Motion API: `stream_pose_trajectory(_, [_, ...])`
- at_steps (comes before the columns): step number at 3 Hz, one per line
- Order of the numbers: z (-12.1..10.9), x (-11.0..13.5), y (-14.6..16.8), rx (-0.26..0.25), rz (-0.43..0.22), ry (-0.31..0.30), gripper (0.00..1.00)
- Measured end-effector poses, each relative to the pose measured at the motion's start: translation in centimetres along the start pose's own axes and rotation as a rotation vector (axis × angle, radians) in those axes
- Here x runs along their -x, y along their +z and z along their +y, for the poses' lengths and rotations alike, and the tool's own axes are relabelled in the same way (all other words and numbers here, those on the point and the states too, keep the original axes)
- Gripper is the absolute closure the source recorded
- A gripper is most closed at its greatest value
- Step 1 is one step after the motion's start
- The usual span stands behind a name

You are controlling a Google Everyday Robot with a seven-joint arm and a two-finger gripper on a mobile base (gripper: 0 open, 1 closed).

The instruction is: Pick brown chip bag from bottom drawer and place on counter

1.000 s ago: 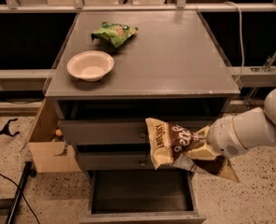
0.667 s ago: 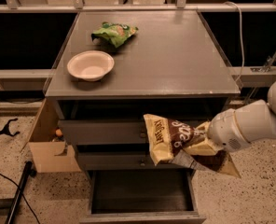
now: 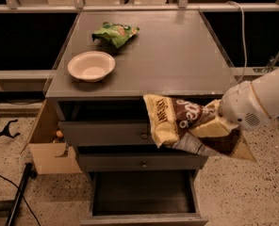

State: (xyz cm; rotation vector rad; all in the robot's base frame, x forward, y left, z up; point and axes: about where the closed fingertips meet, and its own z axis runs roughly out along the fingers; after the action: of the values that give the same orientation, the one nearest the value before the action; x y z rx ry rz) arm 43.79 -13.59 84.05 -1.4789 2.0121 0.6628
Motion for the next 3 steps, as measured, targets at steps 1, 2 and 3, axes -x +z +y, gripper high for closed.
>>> stream_pose_trajectory(1, [-0.5, 3.4, -3.0, -0.041, -0.01, -0.042, 1.0])
stream_pose_trajectory(2, [-2.3, 6.7, -4.9, -0.108, -0.028, -0.109, 1.0])
stream_pose_trajectory(3, [-4.8, 9.7, -5.6, -0.17, -0.052, -0.185, 1.0])
